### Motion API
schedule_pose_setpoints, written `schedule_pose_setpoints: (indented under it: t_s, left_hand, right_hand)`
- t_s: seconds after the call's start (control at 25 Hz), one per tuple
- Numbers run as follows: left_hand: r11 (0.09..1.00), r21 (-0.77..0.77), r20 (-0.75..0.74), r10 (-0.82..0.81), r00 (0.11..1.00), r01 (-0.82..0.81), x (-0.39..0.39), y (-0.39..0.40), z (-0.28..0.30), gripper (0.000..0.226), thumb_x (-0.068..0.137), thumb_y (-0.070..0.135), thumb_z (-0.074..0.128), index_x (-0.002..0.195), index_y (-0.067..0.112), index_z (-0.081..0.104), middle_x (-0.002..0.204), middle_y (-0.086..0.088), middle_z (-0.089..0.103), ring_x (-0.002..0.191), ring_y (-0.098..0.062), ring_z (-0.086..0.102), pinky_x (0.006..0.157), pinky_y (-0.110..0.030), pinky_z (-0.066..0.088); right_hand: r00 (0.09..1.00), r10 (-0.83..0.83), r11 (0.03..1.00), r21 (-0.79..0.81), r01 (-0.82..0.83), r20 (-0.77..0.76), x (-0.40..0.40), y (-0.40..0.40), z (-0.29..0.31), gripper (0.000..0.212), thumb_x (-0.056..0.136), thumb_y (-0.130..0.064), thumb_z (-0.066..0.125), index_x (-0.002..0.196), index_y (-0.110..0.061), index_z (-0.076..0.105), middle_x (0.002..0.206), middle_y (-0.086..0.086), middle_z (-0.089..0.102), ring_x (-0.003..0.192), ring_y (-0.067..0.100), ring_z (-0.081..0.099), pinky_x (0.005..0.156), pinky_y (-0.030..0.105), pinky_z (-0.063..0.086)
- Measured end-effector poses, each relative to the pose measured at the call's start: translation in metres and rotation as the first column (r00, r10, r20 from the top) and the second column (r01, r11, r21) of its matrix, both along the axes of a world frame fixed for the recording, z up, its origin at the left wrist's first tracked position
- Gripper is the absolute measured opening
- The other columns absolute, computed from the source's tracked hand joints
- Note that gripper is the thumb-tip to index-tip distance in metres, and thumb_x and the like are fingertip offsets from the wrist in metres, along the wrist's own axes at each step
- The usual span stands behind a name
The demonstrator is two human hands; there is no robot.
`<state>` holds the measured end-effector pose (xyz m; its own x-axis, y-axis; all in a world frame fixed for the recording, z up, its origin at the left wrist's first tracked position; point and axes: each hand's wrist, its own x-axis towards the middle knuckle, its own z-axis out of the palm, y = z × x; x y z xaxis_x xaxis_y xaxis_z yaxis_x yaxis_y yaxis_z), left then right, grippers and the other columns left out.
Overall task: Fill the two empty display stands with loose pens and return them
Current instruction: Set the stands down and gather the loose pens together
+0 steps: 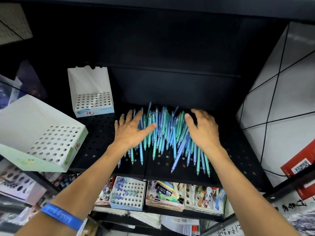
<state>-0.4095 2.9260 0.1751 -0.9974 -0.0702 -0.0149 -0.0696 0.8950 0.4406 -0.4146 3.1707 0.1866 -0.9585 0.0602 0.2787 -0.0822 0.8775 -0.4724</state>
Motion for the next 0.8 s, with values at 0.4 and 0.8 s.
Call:
schedule_pose_setpoints:
  t_s: [0.4,0.8]
  left_hand:
    - [0.967,-0.195,0.119,-0.141,0.983,0.162,-0.074,0.010,0.032,0.056,0.101,0.062,0.023,0.147,0.037,0.043,0.157,-0.003,0.038,0.146,-0.032,0.023,0.121,-0.055,-0.001]
    - [0.983,-0.107,0.232,-0.124,0.965,0.152,-0.092,0.014,0.034,0.073,0.096,0.072,0.018,0.149,0.028,0.043,0.161,-0.002,0.030,0.150,-0.028,0.017,0.121,-0.056,0.005]
  right_hand:
    - [0.909,0.099,0.964,0.187,-0.188,0.404,-0.092,-0.040,0.015,0.044,0.104,-0.046,0.026,0.140,-0.032,0.048,0.151,0.001,0.045,0.136,0.031,0.042,0.112,0.047,0.032]
    - [0.935,0.062,0.997,0.011,-0.070,0.349,-0.091,-0.038,0.009,0.032,0.100,-0.039,0.041,0.121,-0.029,0.063,0.131,0.005,0.061,0.124,0.031,0.050,0.106,0.043,0.036]
